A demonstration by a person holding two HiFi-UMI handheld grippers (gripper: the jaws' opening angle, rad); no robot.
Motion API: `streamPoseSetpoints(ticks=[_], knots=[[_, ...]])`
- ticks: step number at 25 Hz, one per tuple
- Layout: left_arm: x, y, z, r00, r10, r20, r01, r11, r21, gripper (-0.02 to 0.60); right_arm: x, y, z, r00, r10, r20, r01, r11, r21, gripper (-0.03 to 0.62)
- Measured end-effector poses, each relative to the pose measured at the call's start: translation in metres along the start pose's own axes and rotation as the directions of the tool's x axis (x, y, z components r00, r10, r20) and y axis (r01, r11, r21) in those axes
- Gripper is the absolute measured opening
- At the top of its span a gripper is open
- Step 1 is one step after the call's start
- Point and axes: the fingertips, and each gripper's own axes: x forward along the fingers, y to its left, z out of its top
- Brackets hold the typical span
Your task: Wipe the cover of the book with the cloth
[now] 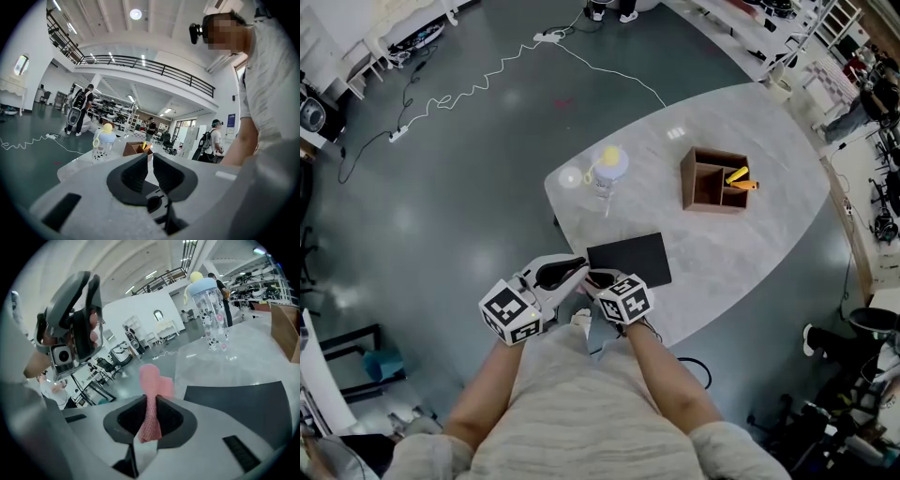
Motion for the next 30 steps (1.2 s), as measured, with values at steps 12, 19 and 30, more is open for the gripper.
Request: streamPoseSetpoints(ticks=[12, 19, 30], knots=[[0.014, 0.004, -0.002, 1.000, -0.004, -0.020, 0.004, 1.000, -0.009, 0.046, -0.041, -0.098, -0.016, 0.982, -0.177, -0.067, 0.182, 0.980, 0.081, 0.055], [0.032, -0.004, -0.002, 0.999, -0.038, -0.028, 0.038, 0.999, -0.008, 0.046, -0.092, -0.155, -0.027, 0.941, -0.327, -0.082, 0.334, 0.939, 0.084, 0.055], [0.043, -0.010, 0.003, 0.998, -0.059, -0.019, 0.058, 0.998, -0.006, 0.046, -0.170, -0.198, -0.030, 0.732, -0.665, -0.151, 0.634, 0.745, -0.206, 0.055]])
